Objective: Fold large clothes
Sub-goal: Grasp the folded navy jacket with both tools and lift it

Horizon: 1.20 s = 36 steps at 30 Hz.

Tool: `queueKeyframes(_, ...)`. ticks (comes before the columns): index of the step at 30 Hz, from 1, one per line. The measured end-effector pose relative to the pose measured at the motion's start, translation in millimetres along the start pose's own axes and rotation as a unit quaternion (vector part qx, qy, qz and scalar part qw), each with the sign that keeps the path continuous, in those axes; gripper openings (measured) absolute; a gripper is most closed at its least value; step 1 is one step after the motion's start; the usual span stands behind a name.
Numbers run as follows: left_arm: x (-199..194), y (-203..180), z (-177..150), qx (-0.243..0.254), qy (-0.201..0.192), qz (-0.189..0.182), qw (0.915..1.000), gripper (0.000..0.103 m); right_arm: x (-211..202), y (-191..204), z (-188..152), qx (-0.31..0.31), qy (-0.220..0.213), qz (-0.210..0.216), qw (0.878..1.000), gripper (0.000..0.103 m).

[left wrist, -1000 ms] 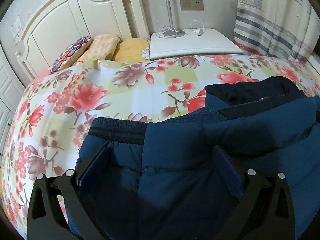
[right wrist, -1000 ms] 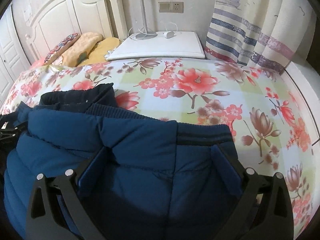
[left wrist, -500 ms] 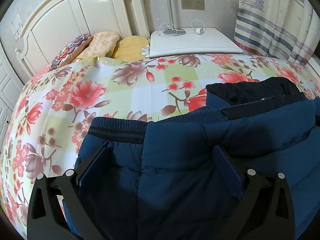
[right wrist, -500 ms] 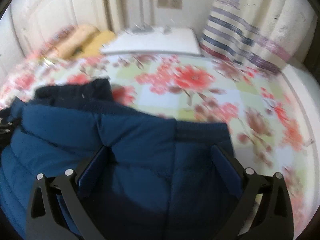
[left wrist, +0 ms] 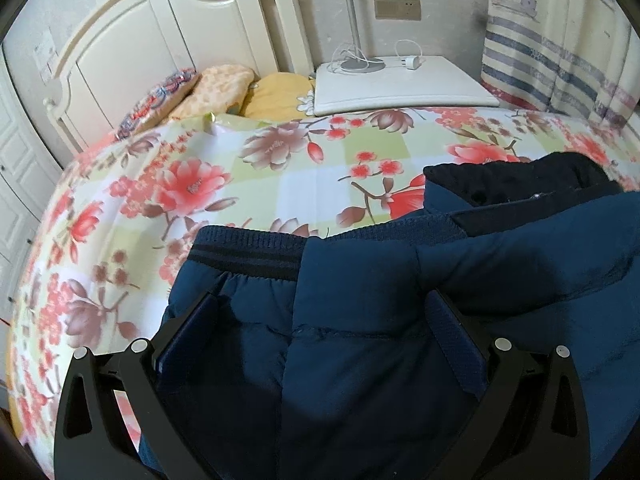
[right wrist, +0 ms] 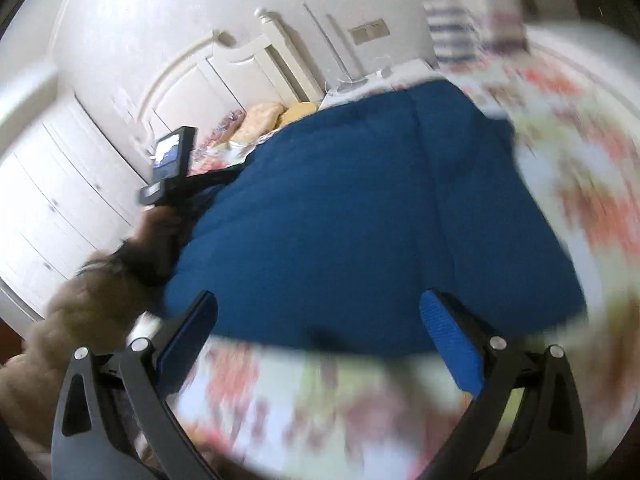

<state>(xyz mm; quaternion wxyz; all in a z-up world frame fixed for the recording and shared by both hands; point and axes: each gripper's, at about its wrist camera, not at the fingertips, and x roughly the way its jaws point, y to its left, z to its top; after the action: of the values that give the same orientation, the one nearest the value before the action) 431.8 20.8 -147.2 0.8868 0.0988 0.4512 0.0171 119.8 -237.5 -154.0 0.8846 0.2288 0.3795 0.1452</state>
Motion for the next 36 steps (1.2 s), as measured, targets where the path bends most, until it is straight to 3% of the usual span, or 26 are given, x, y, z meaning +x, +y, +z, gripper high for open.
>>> queueKeyframes(4,-1.6,-3.8,-0.4,0.010,-0.003,0.016,0.9998,0.099,0.0,-27.9,-22.9,0.077,0.032,0.002,0.997,0.100)
queueKeyframes(8,-5.0,-5.9,-1.6,0.016,-0.010,0.028,0.9994,0.099,15.6,-42.6,-1.1,0.101,-0.006,-0.008,0.995,0.100)
queueKeyframes(10,-4.5,-4.5,-1.4,0.012,-0.009,0.023,0.9996,0.099,30.3,-51.0,17.9,0.144,-0.044,0.000,0.989,0.101)
queueKeyframes(13,-3.1,-0.2,-1.1,0.001,-0.003,0.010,0.9999,0.099,56.1,-45.5,42.4,0.182,-0.094,-0.041,0.978,0.101)
queueKeyframes(14,-2.8,2.2,-0.8,-0.005,-0.001,0.010,0.9999,0.099,61.8,-43.7,46.3,0.187,-0.107,-0.038,0.976,0.096)
queueKeyframes(15,-2.5,3.6,-0.6,-0.009,0.001,0.015,0.9998,0.099,64.6,-44.8,48.3,0.195,-0.116,-0.032,0.973,0.052)
queueKeyframes(16,-3.0,6.5,-0.2,-0.017,0.004,0.022,0.9996,0.099,64.4,-53.8,48.3,0.216,-0.129,-0.006,0.968,0.039)
queueKeyframes(18,-10.3,12.5,0.2,-0.036,0.000,0.013,0.9993,0.099,55.2,-66.0,43.6,0.232,-0.143,0.037,0.961,0.028)
queueKeyframes(21,-47.5,5.0,-1.3,-0.038,-0.042,-0.005,0.9984,0.099,35.6,-63.4,33.3,0.210,-0.159,0.047,0.964,0.025)
queueKeyframes(24,-102.2,-26.6,-11.8,-0.014,-0.073,-0.075,0.9944,0.099,16.4,-62.3,25.2,0.189,-0.172,0.044,0.966,0.025)
queueKeyframes(26,-136.1,-63.4,-30.9,0.029,-0.084,-0.120,0.9888,0.099,8.8,-63.8,26.4,0.177,-0.180,0.041,0.967,0.025)
queueKeyframes(30,-144.1,-130.1,-83.0,0.122,-0.063,-0.104,0.9851,0.099,-17.7,-65.6,25.6,0.157,-0.203,0.029,0.966,0.025)
queueKeyframes(31,-141.0,-143.4,-99.8,0.133,-0.071,-0.085,0.9849,0.099,-23.5,-62.9,25.9,0.147,-0.206,0.027,0.967,0.025)
queueKeyframes(32,-143.5,-151.8,-117.4,0.132,-0.109,-0.068,0.9828,0.099,-27.1,-60.0,26.5,0.141,-0.207,0.020,0.968,0.025)
queueKeyframes(33,-144.4,-154.1,-122.7,0.130,-0.118,-0.064,0.9824,0.099,-31.0,-53.8,28.4,0.130,-0.210,0.011,0.969,0.025)
queueKeyframes(36,-149.4,-143.6,-126.7,0.108,-0.089,-0.101,0.9850,0.098,-37.9,-30.0,36.6,0.093,-0.221,-0.022,0.971,0.025)
